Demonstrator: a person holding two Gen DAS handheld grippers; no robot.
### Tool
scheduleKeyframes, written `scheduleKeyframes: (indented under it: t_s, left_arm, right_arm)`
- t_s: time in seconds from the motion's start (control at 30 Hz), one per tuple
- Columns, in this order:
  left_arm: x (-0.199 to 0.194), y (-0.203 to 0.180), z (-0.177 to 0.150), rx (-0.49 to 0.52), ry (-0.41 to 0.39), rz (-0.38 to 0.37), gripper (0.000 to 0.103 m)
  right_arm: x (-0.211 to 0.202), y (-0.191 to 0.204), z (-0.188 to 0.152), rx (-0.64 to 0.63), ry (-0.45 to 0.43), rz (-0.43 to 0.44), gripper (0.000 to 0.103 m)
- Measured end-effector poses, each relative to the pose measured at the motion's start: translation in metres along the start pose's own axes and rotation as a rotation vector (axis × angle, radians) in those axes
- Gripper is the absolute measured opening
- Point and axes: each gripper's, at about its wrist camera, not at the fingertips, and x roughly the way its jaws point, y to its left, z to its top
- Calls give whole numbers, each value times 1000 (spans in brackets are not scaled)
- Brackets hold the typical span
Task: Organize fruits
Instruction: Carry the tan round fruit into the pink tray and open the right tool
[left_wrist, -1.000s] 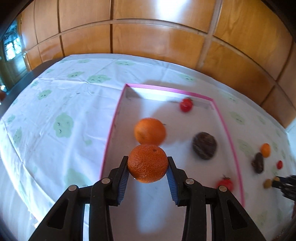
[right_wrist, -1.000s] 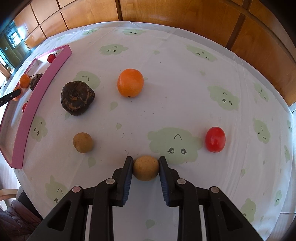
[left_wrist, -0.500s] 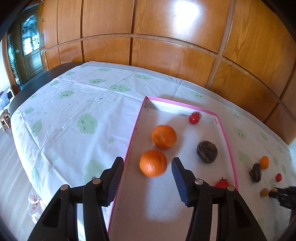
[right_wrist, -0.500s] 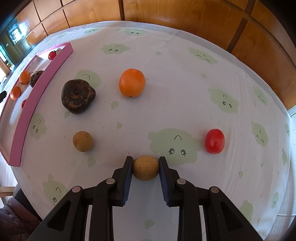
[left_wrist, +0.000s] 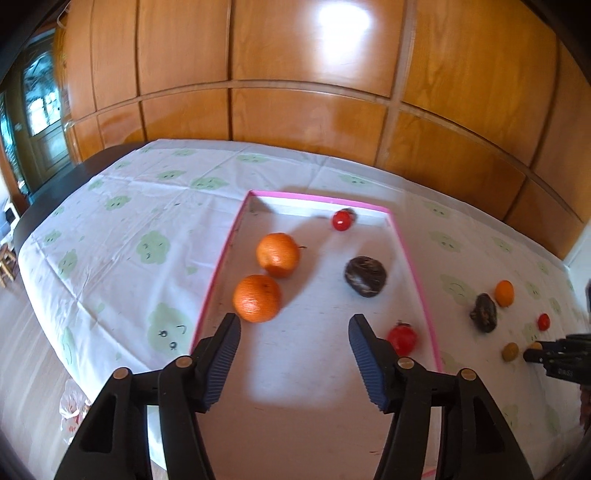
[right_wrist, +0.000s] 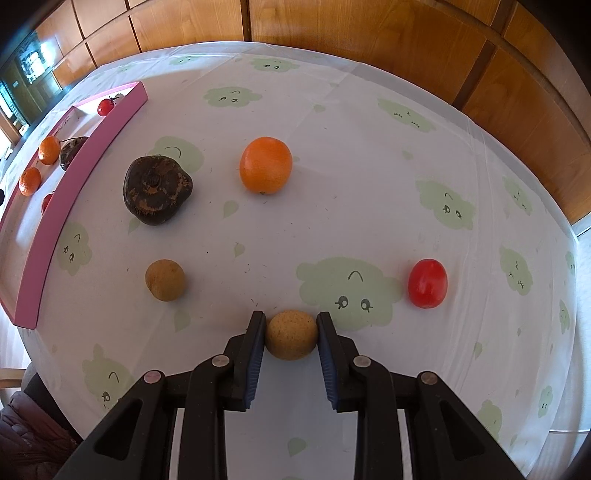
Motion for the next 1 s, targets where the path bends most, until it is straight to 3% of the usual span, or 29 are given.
scheduleKeyframes:
  t_s: [1.0]
  left_arm:
    - [-16, -38, -8, 135, -46, 0, 68]
  right_arm:
    - [0, 7, -1, -41, -10, -32, 28]
